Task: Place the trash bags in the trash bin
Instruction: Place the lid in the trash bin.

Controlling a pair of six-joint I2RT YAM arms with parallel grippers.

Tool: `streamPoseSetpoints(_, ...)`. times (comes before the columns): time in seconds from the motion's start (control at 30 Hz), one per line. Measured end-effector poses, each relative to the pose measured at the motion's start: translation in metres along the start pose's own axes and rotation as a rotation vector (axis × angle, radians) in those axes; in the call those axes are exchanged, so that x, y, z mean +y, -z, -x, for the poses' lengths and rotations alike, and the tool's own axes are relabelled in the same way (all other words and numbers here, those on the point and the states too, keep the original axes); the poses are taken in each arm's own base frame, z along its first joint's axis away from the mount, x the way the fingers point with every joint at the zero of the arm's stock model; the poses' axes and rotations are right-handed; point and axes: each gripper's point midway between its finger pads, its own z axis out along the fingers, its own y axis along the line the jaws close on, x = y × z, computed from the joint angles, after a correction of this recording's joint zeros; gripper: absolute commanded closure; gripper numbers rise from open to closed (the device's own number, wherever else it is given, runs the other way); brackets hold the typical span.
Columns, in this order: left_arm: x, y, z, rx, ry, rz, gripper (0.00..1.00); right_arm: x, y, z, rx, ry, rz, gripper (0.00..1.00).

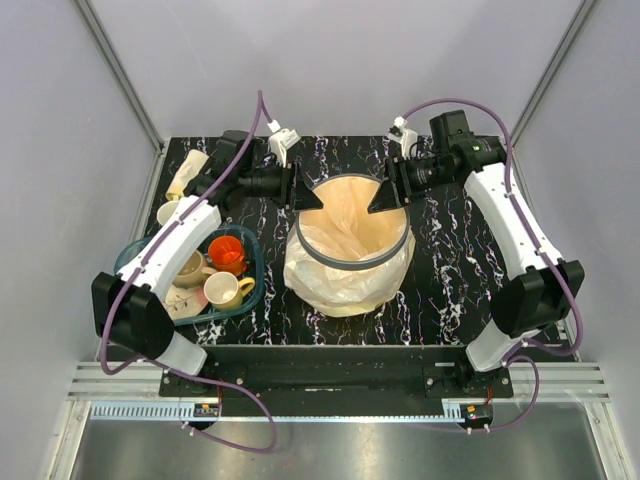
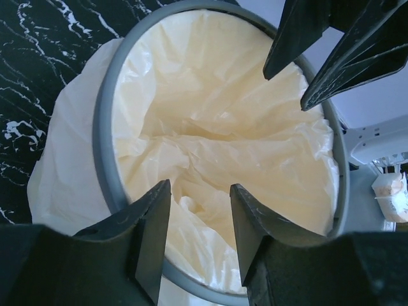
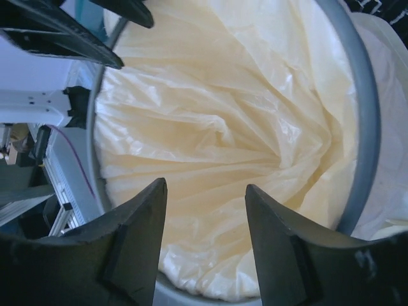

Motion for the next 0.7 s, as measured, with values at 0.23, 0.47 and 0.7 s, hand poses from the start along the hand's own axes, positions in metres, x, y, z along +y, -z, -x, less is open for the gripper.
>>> streamPoseSetpoints(0.23, -0.045, 0.021, 0.009, -0.039, -0.085, -0.081, 0.52, 0.057, 0.033, 0.009, -0.092, 0.063, 0.136, 0.36)
streamPoseSetpoints(0.47, -0.086, 0.028, 0.006, -0.041, -0.148, -0.166, 0.54, 0.116, 0.047, -0.033, -0.082, 0.013, 0.333, 0.34)
streamPoseSetpoints(0.7, -0.069, 0.016, -0.021, 0.025, -0.066, -0.155, 0.56, 0.110, 0.017, -0.074, 0.062, -0.130, 0.407, 0.34)
